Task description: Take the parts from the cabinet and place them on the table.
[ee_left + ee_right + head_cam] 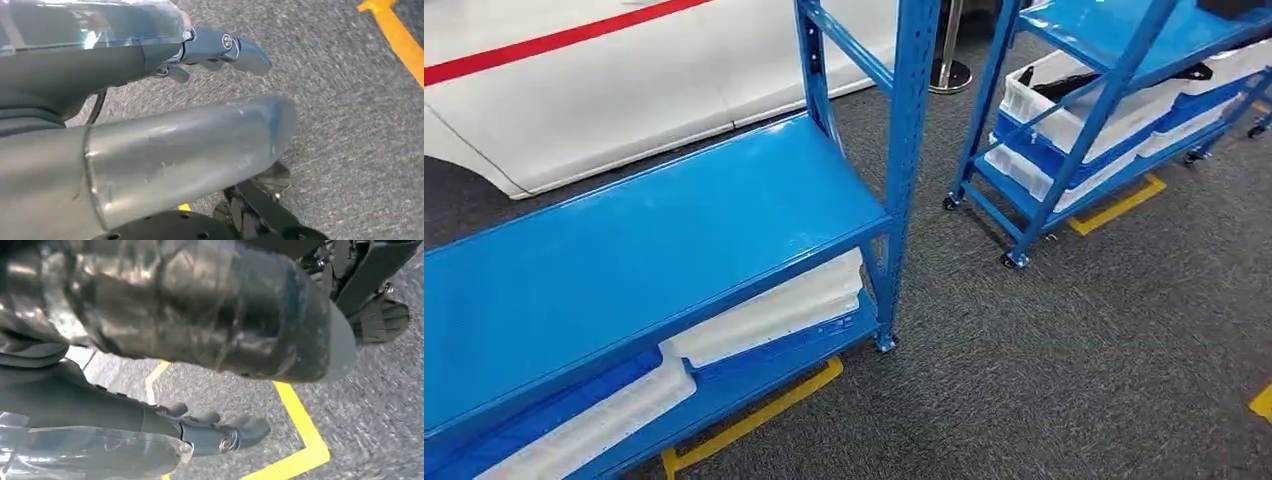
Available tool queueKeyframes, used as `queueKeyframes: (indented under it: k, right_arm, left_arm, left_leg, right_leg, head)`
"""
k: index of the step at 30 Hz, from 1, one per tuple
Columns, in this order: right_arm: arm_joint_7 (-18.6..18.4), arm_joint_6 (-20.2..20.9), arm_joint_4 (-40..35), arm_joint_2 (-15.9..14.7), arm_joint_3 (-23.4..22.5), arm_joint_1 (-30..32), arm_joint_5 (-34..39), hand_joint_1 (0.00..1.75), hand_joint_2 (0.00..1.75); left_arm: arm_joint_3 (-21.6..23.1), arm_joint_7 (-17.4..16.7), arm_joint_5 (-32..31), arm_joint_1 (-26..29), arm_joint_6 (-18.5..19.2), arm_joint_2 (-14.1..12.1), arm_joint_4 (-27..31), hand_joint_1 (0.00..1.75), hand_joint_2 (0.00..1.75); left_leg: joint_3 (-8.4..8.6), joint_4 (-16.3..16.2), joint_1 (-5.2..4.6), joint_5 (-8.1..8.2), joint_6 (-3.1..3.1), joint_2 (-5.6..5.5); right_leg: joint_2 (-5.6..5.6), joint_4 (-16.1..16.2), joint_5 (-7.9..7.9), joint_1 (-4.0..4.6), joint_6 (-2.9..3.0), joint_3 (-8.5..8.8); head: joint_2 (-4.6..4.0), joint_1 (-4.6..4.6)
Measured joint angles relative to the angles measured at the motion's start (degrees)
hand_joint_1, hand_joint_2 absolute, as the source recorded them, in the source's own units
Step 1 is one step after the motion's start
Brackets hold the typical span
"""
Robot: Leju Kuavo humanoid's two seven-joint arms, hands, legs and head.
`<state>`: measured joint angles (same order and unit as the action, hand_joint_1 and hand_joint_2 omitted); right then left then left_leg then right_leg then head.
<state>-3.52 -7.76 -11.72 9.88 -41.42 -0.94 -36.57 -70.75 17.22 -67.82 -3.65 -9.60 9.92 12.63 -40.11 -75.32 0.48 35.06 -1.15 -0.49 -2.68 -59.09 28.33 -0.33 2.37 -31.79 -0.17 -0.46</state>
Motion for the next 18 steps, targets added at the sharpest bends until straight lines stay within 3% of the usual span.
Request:
queueKeyframes:
  k: [1, 2, 3, 4, 5, 8, 9, 10, 11, 13, 14, 15, 16, 18]
  right_arm:
    - [0.0, 0.1, 0.0, 0.0, 0.0, 0.0, 0.0, 0.00, 0.00]
    - [0.0, 0.1, 0.0, 0.0, 0.0, -0.1, -0.1, 0.00, 0.00]
    - [0.0, 0.2, 0.0, 0.0, 0.0, -0.1, -0.1, 0.00, 0.00]
    - [0.0, 0.2, 0.0, 0.0, 0.0, -0.1, -0.1, 0.00, 0.00]
    - [0.0, 0.2, 0.0, 0.0, 0.0, -0.1, -0.1, 0.00, 0.00]
    - [0.0, 0.2, 0.0, 0.0, 0.0, -0.4, -0.1, 0.00, 0.00]
    - [0.0, 0.2, 0.0, 0.0, 0.0, -0.6, -0.1, 0.00, 0.00]
    - [0.0, 0.2, 0.0, 0.0, 0.0, -0.4, -0.1, 0.00, 0.00]
    - [0.0, 0.2, 0.0, 0.0, 0.0, -0.3, -0.1, 0.00, 0.00]
    - [0.0, 0.2, 0.0, 0.0, 0.0, -0.1, -0.1, 0.00, 0.00]
    - [0.0, 0.2, 0.0, 0.0, 0.0, -0.1, -0.1, 0.00, 0.00]
    - [-0.1, 0.2, 0.0, 0.0, 0.0, -0.1, -0.1, 0.00, 0.00]
    - [-0.1, 0.3, 0.0, 0.0, 0.0, -0.1, -0.1, 0.00, 0.00]
    - [-0.1, 0.3, 0.0, 0.0, 0.0, 0.0, -0.1, 0.00, 0.00]
  left_arm:
    - [0.0, 0.0, 0.0, 0.1, 0.0, 0.0, 0.0, 0.00, 0.00]
    - [0.0, 0.0, 0.0, 0.1, 0.0, 0.0, 0.0, 0.00, 0.00]
    - [0.0, 0.0, 0.0, 0.1, 0.0, 0.0, 0.0, 0.00, 0.00]
    - [0.0, 0.0, 0.0, 0.0, 0.0, 0.0, 0.0, 0.00, 0.00]
    - [0.0, 0.0, 0.0, -0.2, 0.0, 0.0, 0.0, 0.00, 0.00]
    - [0.0, 0.0, 0.0, 0.0, 0.0, -0.1, 0.0, 0.00, 0.00]
    - [0.0, 0.0, 0.0, 0.0, 0.0, -0.1, 0.0, 0.00, 0.00]
    - [0.0, 0.0, 0.0, 0.1, 0.0, 0.0, 0.0, 0.00, 0.00]
    - [0.0, 0.0, 0.0, 0.1, 0.0, 0.0, 0.0, 0.00, 0.00]
    - [0.0, 0.0, 0.0, -0.2, 0.0, 0.0, 0.0, 0.00, 0.00]
    - [0.0, 0.0, 0.0, -0.2, 0.0, 0.0, 0.0, 0.00, 0.00]
    - [0.0, 0.0, 0.0, -0.1, 0.0, 0.0, 0.0, 0.00, 0.00]
    - [0.0, -0.1, 0.0, 0.0, 0.0, 0.0, 0.0, 0.00, 0.00]
    - [0.0, -0.1, 0.0, 0.0, 0.0, 0.0, 0.0, 0.00, 0.00]
  left_leg:
    - [1.22, 2.5, -0.02, -1.90, 0.23, 0.17]
    - [3.49, 6.9, -0.09, -4.24, 0.56, 0.44]
    - [6.34, 12.2, -0.37, -6.45, 1.11, 1.70]
    - [8.98, 16.8, -0.95, -7.52, 1.81, 4.54]
    - [9.01, 17.6, -1.24, -7.25, 2.06, 4.83]
    - [8.76, 17.8, -1.61, -7.56, 2.69, 2.86]
    - [9.42, 18.9, -1.12, -8.20, 3.22, 2.15]
    - [9.96, 19.4, -0.91, -8.67, 3.19, 1.75]
    - [9.86, 19.5, -0.78, -8.84, 3.58, 1.21]
    - [9.58, 19.3, -0.83, -8.89, 3.75, 0.09]
    - [9.51, 19.2, -0.85, -8.89, 3.75, -0.62]
    - [9.47, 19.1, -0.84, -8.88, 3.73, -1.39]
    - [9.48, 18.9, -0.82, -8.79, 3.61, -2.25]
    - [9.52, 18.2, -0.66, -8.43, 3.20, -3.86]
  right_leg:
    - [-0.67, 0.0, 0.06, 0.14, 0.00, 0.02]
    - [-1.27, 0.0, 0.12, 0.23, -0.01, 0.18]
    - [-1.82, 0.0, 0.23, 0.30, -0.07, 0.36]
    - [-2.38, 0.0, 0.32, 0.31, -0.20, 0.57]
    - [-2.83, -0.1, 0.60, 0.64, -0.67, 0.66]
    - [-4.39, 0.3, 0.48, 0.30, -1.37, 1.12]
    - [-4.55, 0.3, 0.81, 0.52, -1.83, 1.49]
    - [-1.28, -0.8, 1.55, 0.10, -2.25, 1.37]
    - [1.28, -3.8, 3.80, 0.07, -2.30, -0.12]
    - [2.38, -12.3, 8.02, -0.21, -2.55, -4.28]
    - [2.43, -15.4, 8.86, -0.27, -2.66, -5.91]
    - [2.44, -16.2, 8.32, -0.30, -2.72, -6.54]
    - [2.48, -14.4, 6.38, -0.44, -2.80, -5.88]
    - [3.34, -5.1, 0.67, -0.80, -2.82, -1.70]
  head:
    - [0.00, 0.00]
    - [0.00, 0.00]
    - [0.00, 0.00]
    - [0.00, 0.00]
    - [0.00, 0.07]
    - [-0.02, 0.02]
    - [0.00, 0.04]
    - [0.00, 0.07]
    - [0.00, 0.04]
    - [0.00, 0.06]
    - [0.00, 0.04]
    - [0.00, 0.07]
    - [0.00, 0.07]
    - [0.00, 0.07]
